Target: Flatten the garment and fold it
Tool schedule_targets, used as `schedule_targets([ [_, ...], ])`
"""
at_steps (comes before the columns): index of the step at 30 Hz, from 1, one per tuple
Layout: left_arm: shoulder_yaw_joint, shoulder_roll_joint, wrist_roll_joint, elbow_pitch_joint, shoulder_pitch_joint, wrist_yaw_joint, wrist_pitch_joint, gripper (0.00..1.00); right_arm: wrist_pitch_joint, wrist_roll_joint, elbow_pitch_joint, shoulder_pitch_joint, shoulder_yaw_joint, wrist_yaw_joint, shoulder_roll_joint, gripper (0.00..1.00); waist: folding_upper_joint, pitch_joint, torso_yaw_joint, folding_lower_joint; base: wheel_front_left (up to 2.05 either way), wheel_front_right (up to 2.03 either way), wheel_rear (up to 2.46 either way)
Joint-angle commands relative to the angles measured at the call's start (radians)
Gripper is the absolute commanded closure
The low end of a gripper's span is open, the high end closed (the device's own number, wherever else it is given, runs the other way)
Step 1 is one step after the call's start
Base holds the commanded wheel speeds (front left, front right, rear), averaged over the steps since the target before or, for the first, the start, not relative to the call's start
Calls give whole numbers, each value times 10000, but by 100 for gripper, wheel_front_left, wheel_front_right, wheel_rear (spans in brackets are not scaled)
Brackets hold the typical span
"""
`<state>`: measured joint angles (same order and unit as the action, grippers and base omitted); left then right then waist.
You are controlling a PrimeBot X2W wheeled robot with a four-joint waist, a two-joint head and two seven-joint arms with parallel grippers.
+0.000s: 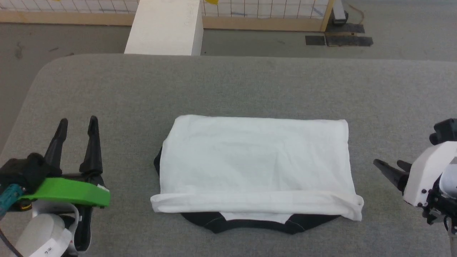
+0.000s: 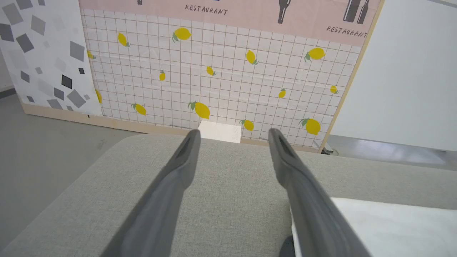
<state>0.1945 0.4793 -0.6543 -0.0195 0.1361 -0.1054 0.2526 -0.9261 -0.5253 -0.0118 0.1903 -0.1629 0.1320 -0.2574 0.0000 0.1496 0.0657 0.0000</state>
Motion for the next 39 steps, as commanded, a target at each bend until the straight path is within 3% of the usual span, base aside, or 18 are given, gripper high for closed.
schedule_targets([
  [1, -209, -224, 400, -178, 286, 126, 77, 0, -65, 67, 127, 334, 134, -13, -30, 0, 0, 633, 130, 0, 0, 0, 0],
  [7, -890, -1097, 1906, -569, 556, 840, 88, 0, -645, 18, 615, 1068, 990, -13, -267, 0, 0, 1486, 287, 0, 0, 0, 0],
  [14, -1665, -2176, 2366, -365, 786, 1543, 90, 0, -866, -91, 1159, 1290, 1642, -13, -266, 0, 0, 2033, 512, 0, 0, 0, 0],
  [25, -2481, -2923, 2851, 130, 820, 2134, 90, 0, -309, -882, 2024, 1545, 3460, -13, 413, 0, 0, 2070, 605, 0, 0, 0, 0],
  [31, -2518, -3152, 3004, 326, 849, 2279, 91, 0, -135, -1170, 2482, 1779, 4116, -13, 301, 0, 0, 1955, 696, 0, 0, 0, 0],
  [32, -2530, -3174, 3021, 345, 839, 2291, 91, 0, -130, -1176, 2538, 1801, 4155, -13, 244, 52, 0, 1933, 700, 0, 0, 0, 0],
  [34, -2576, -3214, 3042, 378, 813, 2311, 91, 0, -121, -1162, 2671, 1853, 4156, -13, 118, 100, 0, 1888, 690, 0, 0, 0, 0],
  [39, -2610, -3263, 3089, 459, 738, 2342, 91, 0, 157, -1079, 2801, 1947, 3721, -13, -50, 100, 0, 1693, 639, 0, 0, 0, 0],
])
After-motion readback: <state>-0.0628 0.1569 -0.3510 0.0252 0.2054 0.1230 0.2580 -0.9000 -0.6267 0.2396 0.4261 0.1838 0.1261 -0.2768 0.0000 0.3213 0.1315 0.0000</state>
